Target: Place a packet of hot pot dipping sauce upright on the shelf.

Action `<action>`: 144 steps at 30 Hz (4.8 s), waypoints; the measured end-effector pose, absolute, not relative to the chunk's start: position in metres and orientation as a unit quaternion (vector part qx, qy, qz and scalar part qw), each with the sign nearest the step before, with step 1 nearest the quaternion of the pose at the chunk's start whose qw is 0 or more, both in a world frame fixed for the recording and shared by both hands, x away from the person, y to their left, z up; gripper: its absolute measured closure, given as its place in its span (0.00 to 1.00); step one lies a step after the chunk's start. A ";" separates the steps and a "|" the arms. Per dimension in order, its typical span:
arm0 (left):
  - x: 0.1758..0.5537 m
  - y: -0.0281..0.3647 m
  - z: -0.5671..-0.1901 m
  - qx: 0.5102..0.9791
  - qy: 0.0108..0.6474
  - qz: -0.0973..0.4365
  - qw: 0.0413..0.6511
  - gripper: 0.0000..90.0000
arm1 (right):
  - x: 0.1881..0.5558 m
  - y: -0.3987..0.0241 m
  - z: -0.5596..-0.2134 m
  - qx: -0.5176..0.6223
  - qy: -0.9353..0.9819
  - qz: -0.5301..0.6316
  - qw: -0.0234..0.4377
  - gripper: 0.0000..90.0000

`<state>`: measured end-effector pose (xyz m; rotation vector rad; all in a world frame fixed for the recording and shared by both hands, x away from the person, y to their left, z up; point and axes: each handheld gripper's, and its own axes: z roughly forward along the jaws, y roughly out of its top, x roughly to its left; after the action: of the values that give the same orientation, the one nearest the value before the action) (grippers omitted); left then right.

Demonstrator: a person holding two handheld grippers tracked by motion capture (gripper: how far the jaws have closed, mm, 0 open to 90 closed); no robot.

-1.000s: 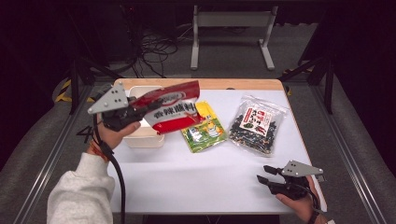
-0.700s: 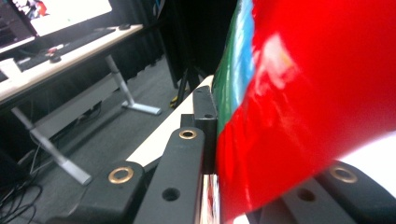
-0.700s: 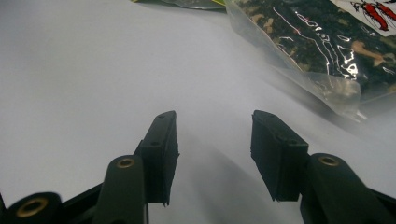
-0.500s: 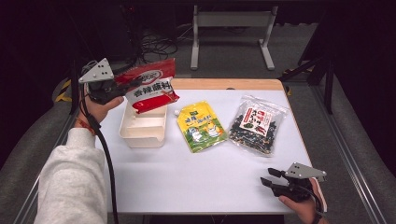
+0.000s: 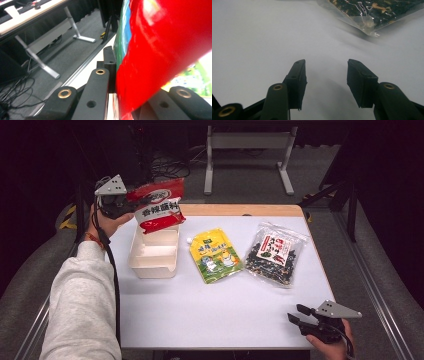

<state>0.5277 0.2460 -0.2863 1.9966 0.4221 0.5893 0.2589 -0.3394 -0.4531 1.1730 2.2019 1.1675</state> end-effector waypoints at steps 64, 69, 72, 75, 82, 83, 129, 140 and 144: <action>0.562 0.253 -0.369 0.827 0.271 0.220 0.440 0.91 | 0.261 -0.332 -0.457 0.403 0.801 0.409 0.169 0.50; 0.561 0.251 -0.374 0.828 0.286 0.229 0.425 1.00 | 0.261 -0.329 -0.455 0.396 0.803 0.410 0.171 0.50; 0.561 0.249 -0.376 0.830 0.292 0.225 0.419 1.00 | 0.261 -0.328 -0.455 0.394 0.804 0.411 0.170 0.49; 0.562 0.248 -0.383 0.835 0.299 0.220 0.407 1.00 | 0.262 -0.327 -0.455 0.393 0.805 0.411 0.171 0.49; 0.559 0.248 -0.387 0.825 0.315 0.226 0.412 1.00 | 0.262 -0.326 -0.453 0.384 0.808 0.413 0.172 0.49; 0.558 0.248 -0.385 0.823 0.316 0.228 0.414 1.00 | 0.263 -0.327 -0.452 0.384 0.807 0.414 0.173 0.49; 0.336 0.198 -0.373 0.789 0.213 0.221 0.532 0.68 | 0.306 -0.312 -0.432 0.343 0.808 0.443 0.180 0.72; 0.296 0.172 -0.418 0.834 0.209 0.182 0.477 0.55 | 0.331 -0.327 -0.423 0.382 0.789 0.425 0.227 0.66; 0.289 0.173 -0.429 0.844 0.216 0.177 0.458 0.51 | 0.354 -0.349 -0.427 0.436 0.760 0.421 0.235 0.61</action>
<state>0.2893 0.1727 -0.4293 2.0806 0.5321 0.4352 0.3542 -0.3487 -0.4266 1.1953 2.0867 1.1550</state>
